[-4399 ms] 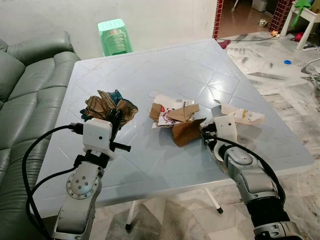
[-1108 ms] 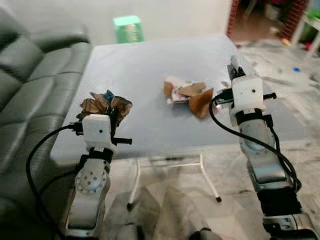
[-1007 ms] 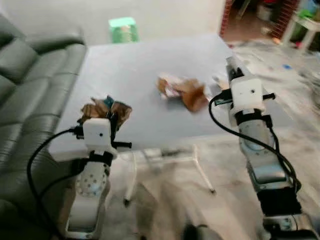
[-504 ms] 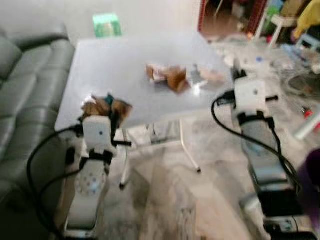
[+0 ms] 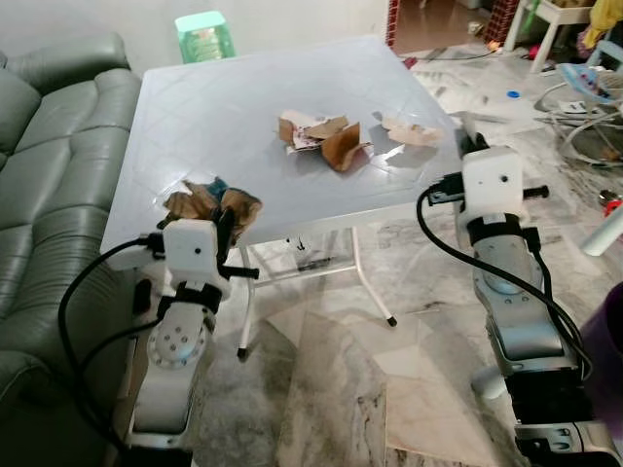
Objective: Picking trash to rubbish bin
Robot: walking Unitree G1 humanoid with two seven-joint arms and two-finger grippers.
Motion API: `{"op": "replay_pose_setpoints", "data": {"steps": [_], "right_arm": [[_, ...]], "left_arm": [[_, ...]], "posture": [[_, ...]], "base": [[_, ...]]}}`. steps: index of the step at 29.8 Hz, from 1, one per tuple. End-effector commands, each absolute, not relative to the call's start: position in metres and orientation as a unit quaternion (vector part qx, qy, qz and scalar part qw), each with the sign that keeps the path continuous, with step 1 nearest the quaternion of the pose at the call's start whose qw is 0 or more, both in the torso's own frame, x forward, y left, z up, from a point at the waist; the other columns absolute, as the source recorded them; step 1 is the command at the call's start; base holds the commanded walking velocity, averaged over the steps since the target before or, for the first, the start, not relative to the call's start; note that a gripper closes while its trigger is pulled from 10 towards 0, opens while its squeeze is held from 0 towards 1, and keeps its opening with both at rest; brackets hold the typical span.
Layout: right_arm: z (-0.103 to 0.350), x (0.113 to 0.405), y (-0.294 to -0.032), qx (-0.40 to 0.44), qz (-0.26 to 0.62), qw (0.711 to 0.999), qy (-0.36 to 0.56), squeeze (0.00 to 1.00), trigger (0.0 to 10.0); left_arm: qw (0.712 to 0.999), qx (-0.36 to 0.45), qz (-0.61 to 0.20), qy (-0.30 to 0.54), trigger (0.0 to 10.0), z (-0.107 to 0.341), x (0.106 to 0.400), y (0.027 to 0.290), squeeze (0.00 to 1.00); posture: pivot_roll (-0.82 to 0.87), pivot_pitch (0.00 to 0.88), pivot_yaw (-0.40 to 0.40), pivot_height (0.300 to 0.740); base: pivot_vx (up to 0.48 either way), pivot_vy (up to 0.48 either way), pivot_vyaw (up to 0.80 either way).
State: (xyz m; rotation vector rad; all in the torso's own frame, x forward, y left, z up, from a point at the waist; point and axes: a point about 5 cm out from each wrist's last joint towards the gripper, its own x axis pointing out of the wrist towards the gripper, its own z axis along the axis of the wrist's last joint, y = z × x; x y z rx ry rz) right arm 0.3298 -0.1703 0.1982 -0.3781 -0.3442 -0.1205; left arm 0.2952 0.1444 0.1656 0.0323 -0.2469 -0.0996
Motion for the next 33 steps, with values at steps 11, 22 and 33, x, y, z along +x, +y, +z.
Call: {"op": "replay_pose_setpoints", "data": {"steps": [11, 22, 33], "right_arm": [[0.1935, 0.3226, -0.1726, -0.168, -0.067, 0.971, -0.154, 0.00, 10.0], [0.1962, 0.3269, -0.1717, -0.171, -0.061, 0.971, -0.154, 0.00, 10.0], [0.1966, 0.3266, -0.1724, -0.167, -0.062, 0.973, -0.150, 0.00, 10.0]], "left_arm": [[0.991, 0.010, -0.059, -0.121, 0.0, 0.1626, 0.2984, 0.1434, 0.00], [0.991, 0.004, -0.058, -0.123, 0.0, 0.1607, 0.2955, 0.1435, 0.00], [0.991, 0.000, -0.062, -0.122, 0.0, 0.1595, 0.2964, 0.1434, 0.00]], "posture": [[-0.03, 0.057, 0.055, 0.740], [-0.03, 0.055, 0.042, 0.740], [-0.03, 0.056, 0.045, 0.740]], "base": [[0.000, 0.000, -0.40], [0.000, 0.000, -0.80], [0.000, 0.000, -0.80]]}}
